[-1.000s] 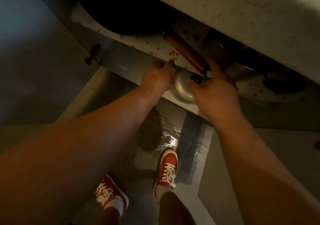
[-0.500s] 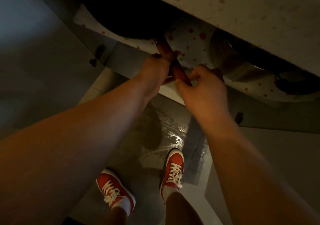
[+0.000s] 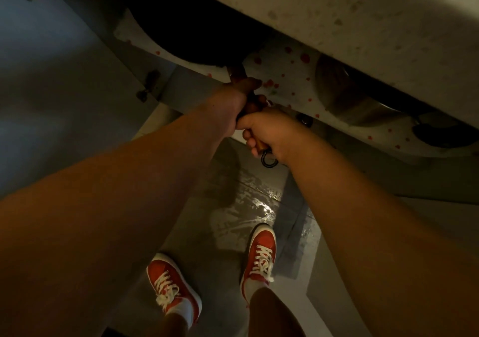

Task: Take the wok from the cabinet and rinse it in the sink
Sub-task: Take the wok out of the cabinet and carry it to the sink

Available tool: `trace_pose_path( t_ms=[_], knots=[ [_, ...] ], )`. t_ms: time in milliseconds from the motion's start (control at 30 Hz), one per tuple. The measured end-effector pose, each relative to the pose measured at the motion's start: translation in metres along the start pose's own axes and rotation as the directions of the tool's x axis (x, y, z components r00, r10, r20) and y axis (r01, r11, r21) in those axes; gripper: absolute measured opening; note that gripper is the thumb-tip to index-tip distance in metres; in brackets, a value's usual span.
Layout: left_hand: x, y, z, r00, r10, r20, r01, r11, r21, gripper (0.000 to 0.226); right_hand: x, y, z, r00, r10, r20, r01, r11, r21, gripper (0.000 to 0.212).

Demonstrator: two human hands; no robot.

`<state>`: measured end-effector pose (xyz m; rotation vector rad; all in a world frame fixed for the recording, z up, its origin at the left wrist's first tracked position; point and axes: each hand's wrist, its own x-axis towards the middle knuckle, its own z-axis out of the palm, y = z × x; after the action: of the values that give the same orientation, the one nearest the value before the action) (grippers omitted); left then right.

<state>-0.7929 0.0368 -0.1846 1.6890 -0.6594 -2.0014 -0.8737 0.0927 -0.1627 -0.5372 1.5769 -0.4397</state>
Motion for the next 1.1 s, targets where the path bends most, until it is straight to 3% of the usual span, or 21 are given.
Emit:
trace_pose_path(
  t_ms=[133,267,400,567,767,933,1100],
  knots=[
    [-0.001,-0.005,-0.005,0.995,0.089,-0.055,-0.086,0.995,0.048,0.007,-0.004,0.008,0.016,0.995,-0.078,-0.059,0.079,0.997,0.009,0.015],
    [-0.01,-0.016,-0.014,0.99,0.142,-0.021,-0.142,0.99,0.028,0.007,-0.015,0.02,0.031,0.991,-0.085,-0.1,0.089,0.995,0.037,0.013],
    [-0.034,-0.029,-0.018,0.997,0.076,-0.027,-0.076,0.997,-0.006,0.007,-0.041,0.037,0.041,0.993,-0.057,-0.101,0.062,0.997,0.051,0.015],
    [-0.087,-0.06,-0.023,0.993,0.11,-0.042,-0.104,0.988,0.114,0.005,-0.091,0.069,0.052,0.998,-0.044,-0.046,0.044,0.999,0.001,0.019],
    [-0.172,-0.099,-0.034,0.995,0.039,-0.088,-0.025,0.987,0.158,0.021,-0.166,0.115,0.078,0.996,0.084,-0.022,-0.084,0.996,-0.006,0.013],
    [-0.26,-0.12,-0.049,0.998,-0.032,-0.051,0.041,0.983,0.18,0.011,-0.244,0.141,0.105,0.984,0.17,-0.052,-0.169,0.985,0.015,0.01],
    [-0.334,-0.135,-0.06,0.997,-0.077,0.004,0.073,0.962,0.263,0.02,-0.326,0.152,0.128,0.975,0.211,-0.063,-0.206,0.976,0.07,0.008]
  ],
)
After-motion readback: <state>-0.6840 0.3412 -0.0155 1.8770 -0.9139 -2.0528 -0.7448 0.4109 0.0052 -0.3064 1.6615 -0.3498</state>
